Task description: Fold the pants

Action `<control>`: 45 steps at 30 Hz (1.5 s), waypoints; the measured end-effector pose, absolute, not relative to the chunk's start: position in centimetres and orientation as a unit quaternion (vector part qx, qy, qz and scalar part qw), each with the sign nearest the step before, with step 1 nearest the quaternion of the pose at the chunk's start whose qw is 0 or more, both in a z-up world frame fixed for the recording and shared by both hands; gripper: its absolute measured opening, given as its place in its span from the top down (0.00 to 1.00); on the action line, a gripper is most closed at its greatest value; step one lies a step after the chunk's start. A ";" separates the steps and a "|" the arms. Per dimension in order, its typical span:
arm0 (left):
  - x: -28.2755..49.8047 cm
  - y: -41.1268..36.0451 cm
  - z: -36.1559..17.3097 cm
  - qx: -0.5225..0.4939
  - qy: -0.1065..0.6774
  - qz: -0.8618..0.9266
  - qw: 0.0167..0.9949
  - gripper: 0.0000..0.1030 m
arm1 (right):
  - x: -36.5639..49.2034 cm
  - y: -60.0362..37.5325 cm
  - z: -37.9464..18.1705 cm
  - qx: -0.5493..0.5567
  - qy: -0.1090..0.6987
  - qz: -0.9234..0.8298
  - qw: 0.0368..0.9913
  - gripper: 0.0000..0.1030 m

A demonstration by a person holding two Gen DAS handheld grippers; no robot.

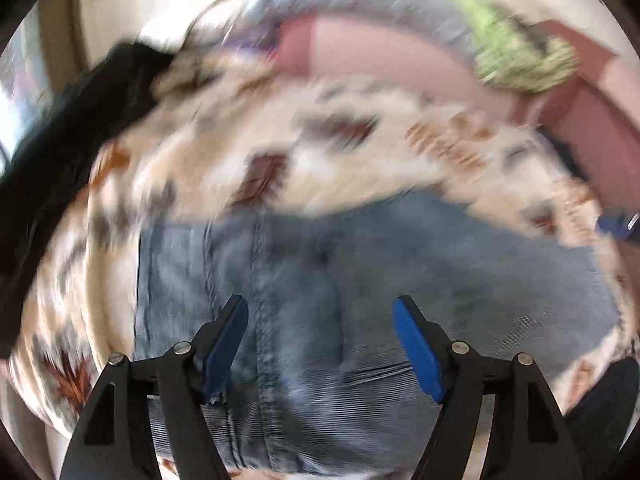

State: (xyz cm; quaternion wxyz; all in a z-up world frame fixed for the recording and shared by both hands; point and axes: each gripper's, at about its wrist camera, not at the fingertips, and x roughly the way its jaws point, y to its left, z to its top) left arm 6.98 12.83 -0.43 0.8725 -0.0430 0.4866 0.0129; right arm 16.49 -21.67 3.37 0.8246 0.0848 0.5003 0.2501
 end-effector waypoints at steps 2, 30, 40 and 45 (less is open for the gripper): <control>7.0 14.3 -3.4 -0.073 0.511 0.031 0.856 0.27 | 18.4 -16.9 2.3 0.072 0.510 0.286 0.808 0.31; 5.5 13.2 -3.6 -0.019 0.460 0.030 0.887 0.25 | 18.1 -8.1 1.4 -0.066 0.473 0.228 0.848 0.83; 5.6 12.9 -3.7 -0.020 0.452 0.042 0.891 0.22 | 11.1 -21.1 -6.3 0.054 0.579 0.197 0.789 0.29; 4.9 12.4 -1.7 -0.020 0.433 0.056 0.899 0.22 | 8.6 -22.6 -2.5 0.075 0.522 0.230 0.818 0.30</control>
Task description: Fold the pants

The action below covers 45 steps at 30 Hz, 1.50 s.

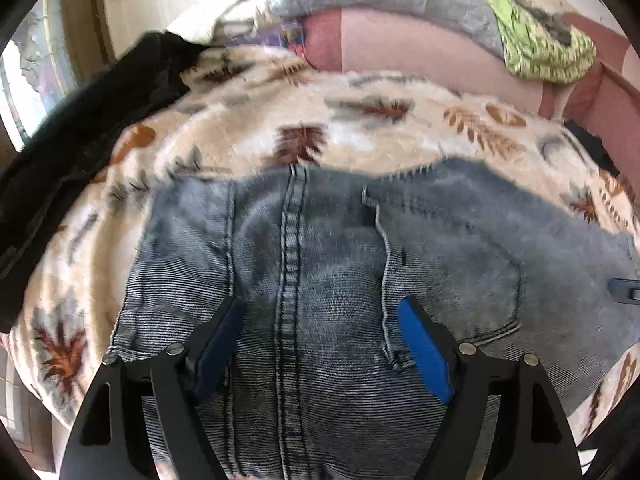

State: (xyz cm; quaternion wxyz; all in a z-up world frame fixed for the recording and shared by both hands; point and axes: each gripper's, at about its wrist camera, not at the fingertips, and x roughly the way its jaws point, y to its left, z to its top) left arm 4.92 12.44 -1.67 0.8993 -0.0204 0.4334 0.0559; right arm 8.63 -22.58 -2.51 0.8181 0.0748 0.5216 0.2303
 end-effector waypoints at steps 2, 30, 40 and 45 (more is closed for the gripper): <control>3.8 12.0 0.4 -0.031 0.411 0.065 0.909 0.22 | 6.8 -23.4 -1.3 0.079 0.496 0.250 0.828 0.27; 2.8 4.9 -0.3 -0.004 0.397 0.029 0.917 0.17 | 4.9 -30.6 -4.9 0.165 0.470 0.188 0.847 0.09; 1.8 3.2 -2.2 0.064 0.386 -0.006 0.920 0.11 | 3.1 -35.9 -2.0 0.264 0.419 0.158 0.854 0.09; 1.9 4.1 -0.2 0.012 0.347 -0.022 0.937 0.10 | -0.2 -41.9 -1.4 0.384 0.399 0.108 0.825 0.09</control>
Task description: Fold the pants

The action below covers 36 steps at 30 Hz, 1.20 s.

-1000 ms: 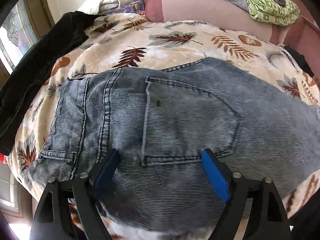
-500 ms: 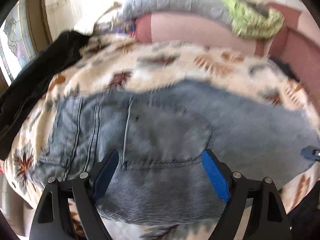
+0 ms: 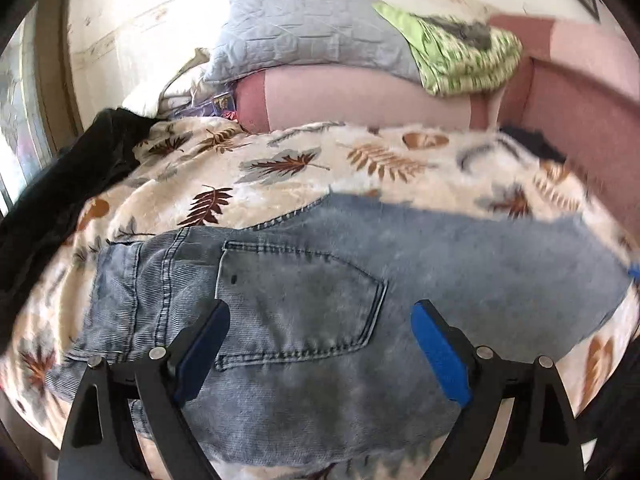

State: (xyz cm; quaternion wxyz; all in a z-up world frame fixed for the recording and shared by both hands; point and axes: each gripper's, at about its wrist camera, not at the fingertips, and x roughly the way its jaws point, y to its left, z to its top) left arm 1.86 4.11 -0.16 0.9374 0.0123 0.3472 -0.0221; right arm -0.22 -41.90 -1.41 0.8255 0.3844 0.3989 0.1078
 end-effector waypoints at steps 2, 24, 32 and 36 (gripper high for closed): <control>2.6 4.4 -0.3 -0.012 0.353 -0.030 0.935 0.11 | -1.2 -43.2 -2.7 0.420 0.418 0.088 0.800 0.09; 4.4 -1.1 1.2 -0.024 0.385 -0.065 0.920 0.10 | -0.3 -47.8 -7.3 0.488 0.406 -0.014 0.773 0.55; 7.5 -7.3 -3.3 0.081 0.474 -0.029 0.876 0.10 | -0.3 -48.1 -7.6 0.491 0.407 -0.004 0.770 0.47; 6.7 -7.7 -0.4 0.027 0.437 -0.076 0.896 0.10 | 0.2 -47.5 -7.1 0.465 0.420 -0.008 0.779 0.47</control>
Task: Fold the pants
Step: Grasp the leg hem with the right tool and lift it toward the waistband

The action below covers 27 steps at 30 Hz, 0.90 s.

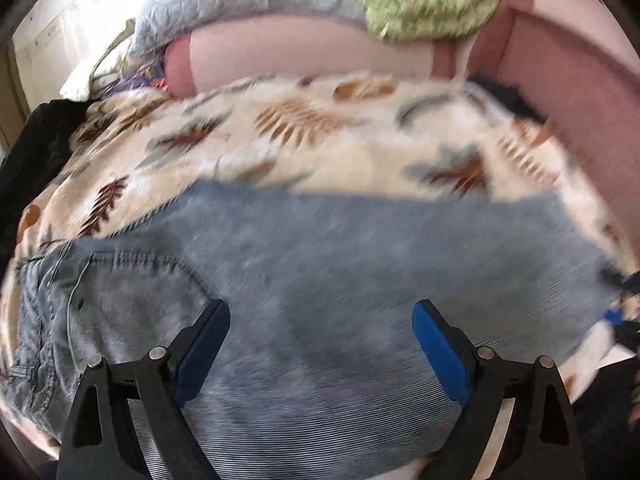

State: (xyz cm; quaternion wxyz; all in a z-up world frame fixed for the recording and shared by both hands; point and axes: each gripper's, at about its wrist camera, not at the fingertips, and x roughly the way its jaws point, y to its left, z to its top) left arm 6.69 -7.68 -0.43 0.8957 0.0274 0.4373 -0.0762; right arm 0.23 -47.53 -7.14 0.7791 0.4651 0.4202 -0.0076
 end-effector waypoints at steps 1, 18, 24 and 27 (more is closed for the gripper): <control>6.8 -8.1 -0.4 0.025 0.438 -0.084 0.895 0.10 | 0.4 -47.3 -7.0 0.458 0.424 -0.007 0.782 0.46; 9.0 -8.8 -4.8 0.050 0.499 -0.076 0.862 0.04 | 3.3 -33.0 6.6 0.175 0.383 0.036 0.906 0.73; 5.7 2.4 0.2 -0.127 0.430 -0.032 0.894 0.07 | 2.5 -18.4 6.2 0.017 0.384 0.160 0.909 0.73; 3.6 8.3 1.7 -0.153 0.403 0.023 0.902 0.07 | 2.3 -12.3 0.8 -0.032 0.430 0.211 0.877 0.70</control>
